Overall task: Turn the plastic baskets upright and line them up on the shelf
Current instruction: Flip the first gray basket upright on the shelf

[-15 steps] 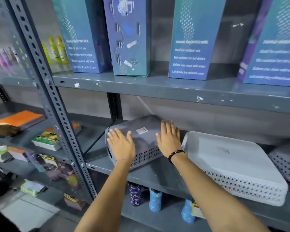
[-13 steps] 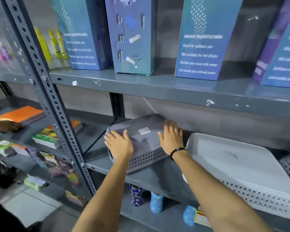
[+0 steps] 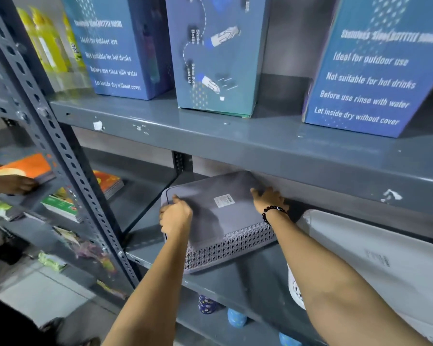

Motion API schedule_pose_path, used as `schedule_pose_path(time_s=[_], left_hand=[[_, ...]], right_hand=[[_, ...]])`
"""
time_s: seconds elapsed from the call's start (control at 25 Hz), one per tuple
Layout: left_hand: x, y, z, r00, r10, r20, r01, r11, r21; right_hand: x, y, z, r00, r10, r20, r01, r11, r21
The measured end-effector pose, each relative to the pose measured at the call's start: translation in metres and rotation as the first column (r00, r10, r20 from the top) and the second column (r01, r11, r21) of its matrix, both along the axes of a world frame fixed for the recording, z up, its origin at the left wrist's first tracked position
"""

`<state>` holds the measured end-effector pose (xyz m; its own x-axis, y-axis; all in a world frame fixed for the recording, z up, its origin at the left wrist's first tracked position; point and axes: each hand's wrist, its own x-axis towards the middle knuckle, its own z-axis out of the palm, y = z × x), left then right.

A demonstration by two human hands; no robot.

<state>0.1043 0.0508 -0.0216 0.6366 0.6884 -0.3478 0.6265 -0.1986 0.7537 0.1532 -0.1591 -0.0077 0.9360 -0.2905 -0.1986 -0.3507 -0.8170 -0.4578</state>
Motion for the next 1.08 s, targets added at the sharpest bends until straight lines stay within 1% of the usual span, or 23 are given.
schedule_pose_path(time_s=[0.08,0.16,0.24,0.28,0.32,0.36,0.4,0.44,0.48,0.52,0.6,0.64,0.68,0.76,0.8,0.88,0.96,1.04,1.08], left_hand=[[0.003,0.006,-0.001,0.999,-0.006,0.035,0.006,1.0,-0.022],[0.001,0.009,0.007,0.996,-0.019,0.089,0.021,1.0,-0.022],[0.0,0.015,0.023,0.983,-0.025,0.179,0.025,1.0,0.005],[-0.001,0.017,0.035,0.963,-0.005,0.27,0.012,1.0,-0.023],[-0.001,0.023,0.045,0.924,0.014,0.382,0.021,0.996,-0.088],[-0.003,0.03,0.053,0.86,0.061,0.506,0.057,0.975,-0.215],[-0.006,0.038,0.057,0.785,0.146,0.602,0.125,0.915,-0.385],[-0.012,0.047,0.059,0.734,0.247,0.633,0.202,0.811,-0.55],[-0.016,0.06,0.055,0.717,0.301,0.629,0.276,0.706,-0.653],[-0.021,0.071,0.049,0.725,0.293,0.624,0.332,0.645,-0.688],[-0.028,0.087,0.034,0.76,0.239,0.604,0.389,0.577,-0.718],[-0.028,0.094,0.027,0.79,0.206,0.577,0.393,0.552,-0.735],[-0.03,0.098,0.024,0.828,0.156,0.539,0.384,0.542,-0.747],[-0.029,0.106,0.012,0.881,0.028,0.473,0.379,0.558,-0.739],[-0.028,0.108,0.007,0.899,-0.024,0.438,0.37,0.578,-0.728],[-0.03,0.107,0.002,0.93,-0.105,0.353,0.329,0.668,-0.668],[-0.036,0.103,0.0,0.952,-0.159,0.261,0.286,0.761,-0.582],[-0.038,0.1,-0.005,0.962,-0.174,0.21,0.262,0.797,-0.543],[-0.038,0.1,-0.008,0.967,-0.166,0.191,0.244,0.811,-0.531]], right_hand=[[-0.003,0.004,0.003,0.991,-0.134,0.024,0.13,0.986,0.105],[-0.009,0.01,0.01,0.964,-0.256,0.068,0.239,0.952,0.191],[-0.021,0.018,0.022,0.904,-0.396,0.163,0.34,0.895,0.29],[-0.024,0.02,0.028,0.853,-0.476,0.213,0.374,0.843,0.387],[-0.031,0.022,0.035,0.784,-0.568,0.25,0.377,0.756,0.535],[-0.037,0.021,0.037,0.699,-0.664,0.264,0.327,0.626,0.708],[-0.047,0.021,0.038,0.621,-0.75,0.226,0.235,0.454,0.859],[-0.06,0.02,0.039,0.562,-0.815,0.139,0.152,0.267,0.952],[-0.073,0.019,0.034,0.529,-0.847,0.056,0.112,0.135,0.984],[-0.086,0.018,0.027,0.531,-0.847,0.019,0.072,0.067,0.995],[-0.112,0.019,0.01,0.607,-0.795,-0.007,0.08,0.053,0.995],[-0.115,0.014,-0.007,0.65,-0.759,-0.037,0.089,0.028,0.996],[-0.118,0.007,-0.026,0.685,-0.725,-0.071,0.138,0.034,0.99],[-0.12,-0.01,-0.054,0.733,-0.673,-0.1,0.217,0.092,0.972],[-0.127,-0.012,-0.052,0.73,-0.676,-0.104,0.224,0.092,0.97],[-0.146,-0.003,-0.029,0.74,-0.663,-0.116,0.248,0.109,0.963],[-0.156,0.008,-0.014,0.753,-0.647,-0.118,0.312,0.195,0.93],[-0.154,0.005,-0.021,0.779,-0.617,-0.111,0.364,0.301,0.882],[-0.145,-0.006,-0.038,0.801,-0.587,-0.121,0.385,0.349,0.855]])
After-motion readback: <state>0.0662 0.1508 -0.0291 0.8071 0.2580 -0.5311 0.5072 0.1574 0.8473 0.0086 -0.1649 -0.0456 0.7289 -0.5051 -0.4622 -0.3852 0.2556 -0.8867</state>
